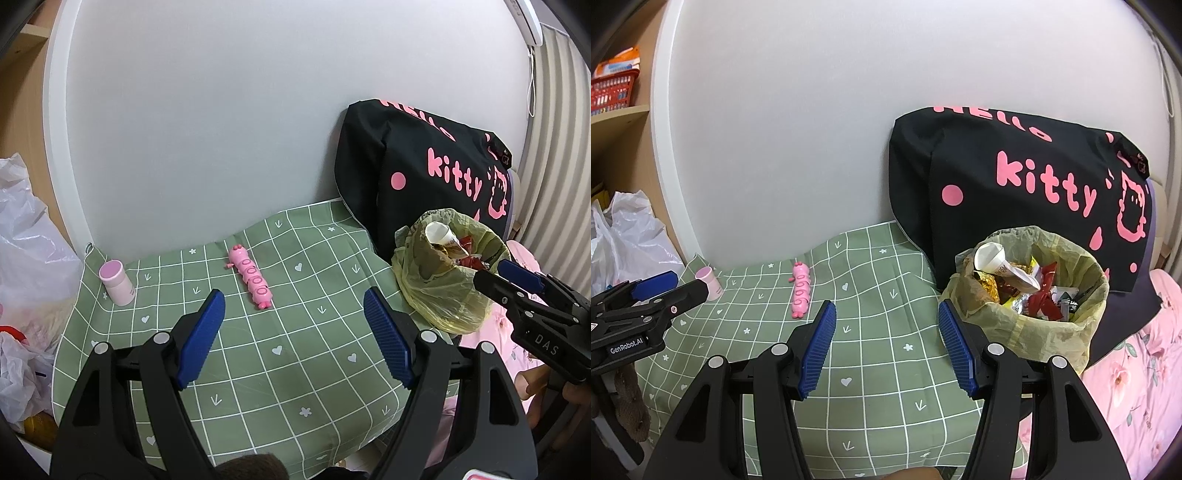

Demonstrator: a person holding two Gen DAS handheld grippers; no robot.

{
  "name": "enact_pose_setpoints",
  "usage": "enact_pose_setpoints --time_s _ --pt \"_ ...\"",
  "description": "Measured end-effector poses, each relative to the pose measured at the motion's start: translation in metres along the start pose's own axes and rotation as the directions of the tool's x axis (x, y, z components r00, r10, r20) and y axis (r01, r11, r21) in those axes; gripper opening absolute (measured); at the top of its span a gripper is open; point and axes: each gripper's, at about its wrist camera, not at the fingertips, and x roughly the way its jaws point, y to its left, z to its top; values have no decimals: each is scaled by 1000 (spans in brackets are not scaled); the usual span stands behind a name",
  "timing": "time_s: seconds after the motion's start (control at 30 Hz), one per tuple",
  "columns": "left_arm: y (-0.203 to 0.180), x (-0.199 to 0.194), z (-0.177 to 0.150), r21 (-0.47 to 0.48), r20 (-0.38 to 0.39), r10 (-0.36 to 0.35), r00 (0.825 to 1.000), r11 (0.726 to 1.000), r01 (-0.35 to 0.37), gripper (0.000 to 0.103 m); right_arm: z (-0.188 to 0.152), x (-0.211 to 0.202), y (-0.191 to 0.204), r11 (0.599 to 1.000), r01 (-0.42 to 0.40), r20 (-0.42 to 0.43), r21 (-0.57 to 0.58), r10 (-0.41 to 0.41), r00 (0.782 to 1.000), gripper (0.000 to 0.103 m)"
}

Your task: Collect trash

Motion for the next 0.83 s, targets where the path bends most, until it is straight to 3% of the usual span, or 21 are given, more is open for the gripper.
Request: enact_pose_setpoints --time_s 0.5,0.6,0.7,0.77,0.83 --pt "3 1 3 17 25 -14 1000 1000 14 74 0 1 0 1000 1 -1 -2 -1 1000 54" --pt "9 9 3 3 -2 -3 1000 1000 4 74 1 10 2 1000 -12 -17 -13 12 1000 54" --pt "40 27 0 -99 -69 13 998 995 -19 74 4 37 8 996 -76 -58 -51 74 996 54" --pt "81 53 -9 -215 -122 36 992 975 -61 76 3 75 21 975 -199 -148 -95 184 972 54" --pt "127 79 -25 -297 -174 163 971 932 -210 81 -3 112 41 938 -317 -257 -136 276 926 54"
